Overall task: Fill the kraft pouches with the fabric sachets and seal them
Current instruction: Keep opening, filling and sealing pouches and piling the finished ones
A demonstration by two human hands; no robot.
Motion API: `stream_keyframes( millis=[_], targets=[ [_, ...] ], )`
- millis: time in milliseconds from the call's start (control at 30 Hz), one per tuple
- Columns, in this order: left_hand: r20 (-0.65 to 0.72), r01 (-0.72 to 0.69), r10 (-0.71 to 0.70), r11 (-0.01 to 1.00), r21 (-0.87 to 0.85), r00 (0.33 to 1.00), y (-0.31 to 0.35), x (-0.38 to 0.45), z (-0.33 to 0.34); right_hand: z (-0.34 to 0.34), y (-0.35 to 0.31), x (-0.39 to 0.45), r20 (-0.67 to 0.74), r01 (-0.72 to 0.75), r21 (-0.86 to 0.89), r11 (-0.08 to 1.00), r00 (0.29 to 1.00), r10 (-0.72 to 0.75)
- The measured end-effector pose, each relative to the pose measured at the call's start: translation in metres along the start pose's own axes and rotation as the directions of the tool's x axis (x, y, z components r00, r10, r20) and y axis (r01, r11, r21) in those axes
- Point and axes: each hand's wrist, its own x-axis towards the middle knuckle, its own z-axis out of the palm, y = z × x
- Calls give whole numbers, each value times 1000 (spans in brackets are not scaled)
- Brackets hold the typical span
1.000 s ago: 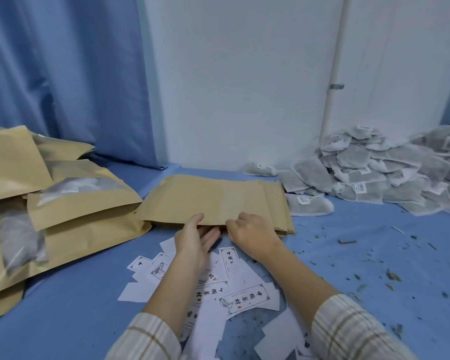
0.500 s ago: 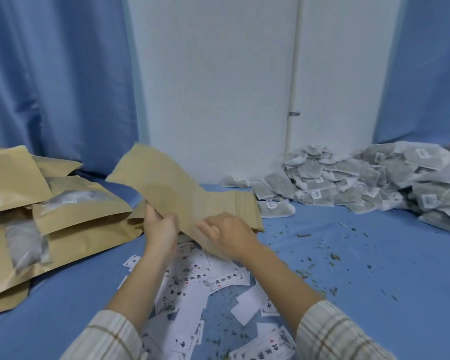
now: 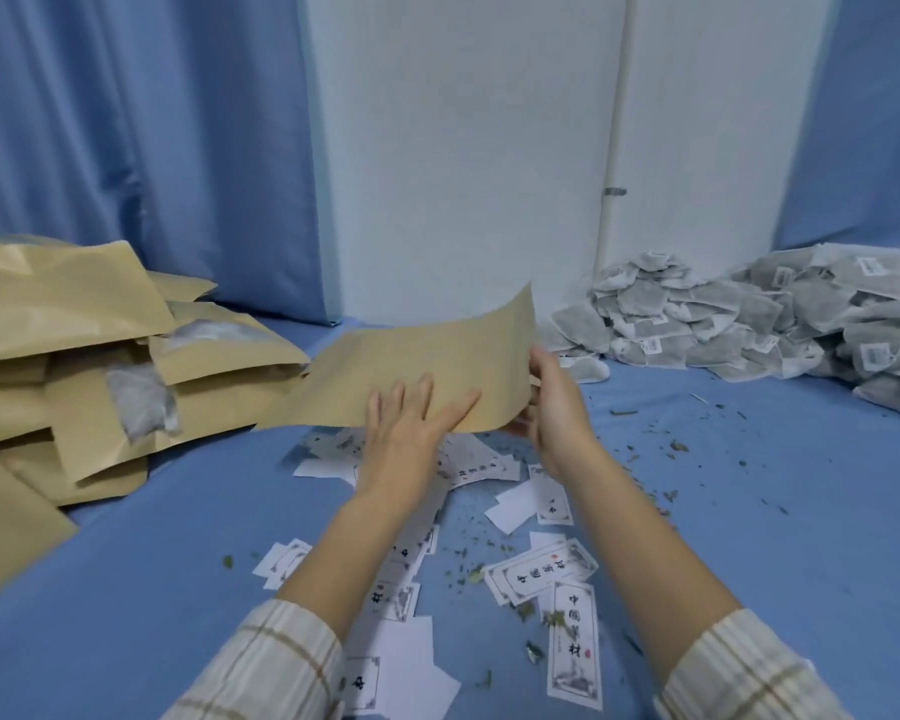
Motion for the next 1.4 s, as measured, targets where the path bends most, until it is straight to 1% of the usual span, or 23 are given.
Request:
stream_keyframes(
  millis=[33, 100, 167, 200, 267, 300, 333, 367, 400, 467, 533, 600, 700, 767, 833, 867, 900, 967, 1033, 1067, 1167, 1300, 1400],
  targets=[
    [83, 15, -12, 999, -35, 997, 0, -7, 7, -6, 8, 0, -59, -57, -33, 998, 997, 55],
    [209, 92, -40, 965, -245, 977, 1, -16, 17, -16, 24, -1, -182, -125, -180, 976, 979, 92],
    [329, 242, -96, 865, -439, 939, 4, -18, 24, -20, 37, -2, -233, -145, -341, 929, 970, 66],
    [402, 321, -111, 801, -505, 909, 6, -17, 25, -21, 44, -2, -228, -147, -369, 918, 972, 63],
    [495, 432, -88, 635, -641, 864, 15, -14, 26, -23, 54, -1, -219, -166, -357, 919, 972, 90],
    [496, 462, -94, 543, -701, 863, 20, -11, 27, -24, 56, -2, -213, -185, -323, 928, 970, 119],
    [475, 480, -137, 467, -743, 869, 25, -8, 28, -26, 57, -3, -191, -204, -261, 943, 969, 157],
    [436, 484, -211, 429, -763, 875, 31, -5, 30, -27, 59, -2, -156, -215, -186, 959, 970, 187],
    [386, 483, -295, 444, -755, 874, 35, -1, 33, -29, 60, -2, -116, -213, -120, 970, 973, 200],
    [318, 507, -410, 530, -680, 855, 43, 5, 39, -32, 62, -3, -64, -201, -56, 978, 978, 197],
    [296, 531, -447, 619, -578, 844, 51, 7, 44, -34, 64, -2, -40, -189, -15, 982, 981, 188],
    [286, 549, -473, 644, -533, 833, 60, 6, 46, -35, 65, 0, -33, -194, 57, 979, 980, 196],
    [255, 538, -494, 598, -594, 831, 65, 4, 47, -37, 64, 1, 1, -220, 195, 956, 975, 224],
    [232, 510, -484, 591, -625, 844, 65, 3, 46, -37, 63, 2, 20, -243, 285, 927, 969, 247],
    [208, 492, -486, 581, -649, 849, 66, 2, 45, -36, 63, 1, 48, -261, 335, 905, 964, 261],
    [200, 491, -501, 559, -668, 842, 66, 1, 45, -34, 63, 1, 71, -268, 344, 900, 963, 259],
    [196, 492, -521, 524, -695, 831, 67, 0, 44, -33, 63, 0, 98, -272, 345, 898, 962, 254],
    [202, 494, -571, 419, -762, 796, 69, -1, 42, -31, 64, -2, 138, -260, 322, 910, 964, 226],
    [215, 492, -613, 326, -807, 760, 69, 0, 39, -28, 64, -5, 145, -220, 246, 944, 971, 188],
    [211, 492, -633, 306, -815, 745, 68, 0, 37, -26, 63, -7, 144, -202, 190, 961, 974, 176],
    [149, 480, -682, 327, -814, 716, 64, 2, 34, -22, 61, -11, 174, -180, 109, 978, 972, 160],
    [146, 458, -668, 319, -830, 729, 62, 2, 33, -21, 61, -15, 199, -179, 120, 976, 968, 153],
    [123, 443, -661, 342, -829, 740, 61, 2, 33, -21, 62, -16, 241, -187, 135, 973, 959, 151]
  ],
)
